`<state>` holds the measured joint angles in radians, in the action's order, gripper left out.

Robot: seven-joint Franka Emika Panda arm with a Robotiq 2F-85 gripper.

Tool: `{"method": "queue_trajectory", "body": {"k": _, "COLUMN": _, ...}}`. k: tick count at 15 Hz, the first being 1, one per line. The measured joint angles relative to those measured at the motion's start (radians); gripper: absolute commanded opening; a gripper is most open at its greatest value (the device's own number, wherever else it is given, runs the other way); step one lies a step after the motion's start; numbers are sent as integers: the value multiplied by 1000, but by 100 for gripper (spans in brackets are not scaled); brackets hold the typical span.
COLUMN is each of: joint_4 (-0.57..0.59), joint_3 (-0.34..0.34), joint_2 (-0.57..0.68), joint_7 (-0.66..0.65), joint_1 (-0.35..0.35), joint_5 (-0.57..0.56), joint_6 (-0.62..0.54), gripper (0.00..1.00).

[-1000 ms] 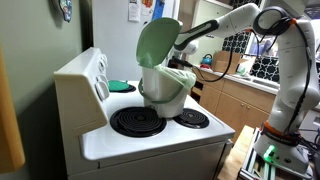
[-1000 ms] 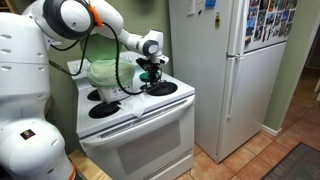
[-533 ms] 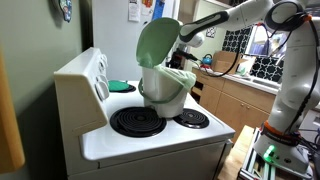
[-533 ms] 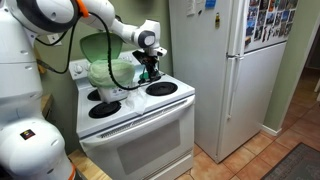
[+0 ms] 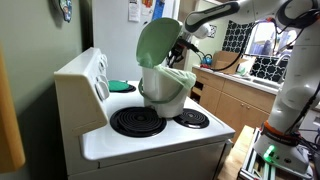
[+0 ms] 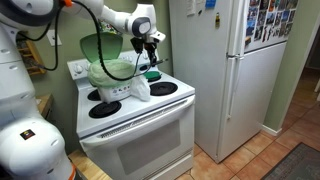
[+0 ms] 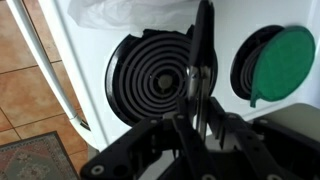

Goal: Use the clamp tongs to pick up the paper towel and put it in the waste bin and then put the clamp tongs back on the right front plate of the stove

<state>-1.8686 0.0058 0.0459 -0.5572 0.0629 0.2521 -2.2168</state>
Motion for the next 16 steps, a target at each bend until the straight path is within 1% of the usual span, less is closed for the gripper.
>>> {"method": "queue_trajectory", "body": {"k": 2, "joint_4": -22, "joint_3": 0, "joint_2": -84, "joint_7": -60, "joint_1": -2, "joint_5": 3, "joint_6": -32, "gripper": 6}}
{"method": "queue_trajectory", "body": {"k": 3, "joint_4": -30, "joint_3": 0, "joint_2": -120, "joint_7": -71, "joint_1": -3, "joint_5": 8, "joint_6": -37, "gripper": 25}}
{"method": "queue_trajectory", "body": {"k": 5, "joint_4": -42, "joint_3": 2, "joint_2": -178, "joint_7": -72, "joint_1": -4, "joint_5": 14, "joint_6": -39, "gripper": 25}}
{"method": "queue_trajectory", "body": {"k": 7, "joint_4": -57, "joint_3": 2, "joint_2": -202, "joint_7": -72, "joint_1": -5, "joint_5": 15, "joint_6": -40, "gripper": 25}}
{"method": "queue_trajectory", "body": {"k": 8, "joint_4": -60, "joint_3": 2, "joint_2": -203, "joint_7": -72, "joint_1": -5, "joint_5": 15, "joint_6": -42, "gripper": 6}}
{"method": "queue_trajectory", "body": {"k": 12, "joint_4": -51, "joint_3": 11, "joint_2": -205, "joint_7": -64, "joint_1": -6, "joint_5": 8, "joint_6": -57, "gripper": 6}}
{"method": "queue_trajectory", "body": {"k": 16, "joint_4": -13, "joint_3": 40, "joint_2": -262, "joint_7": -63, "joint_1": -5, "joint_5": 1, "joint_6": -75, "gripper": 6}}
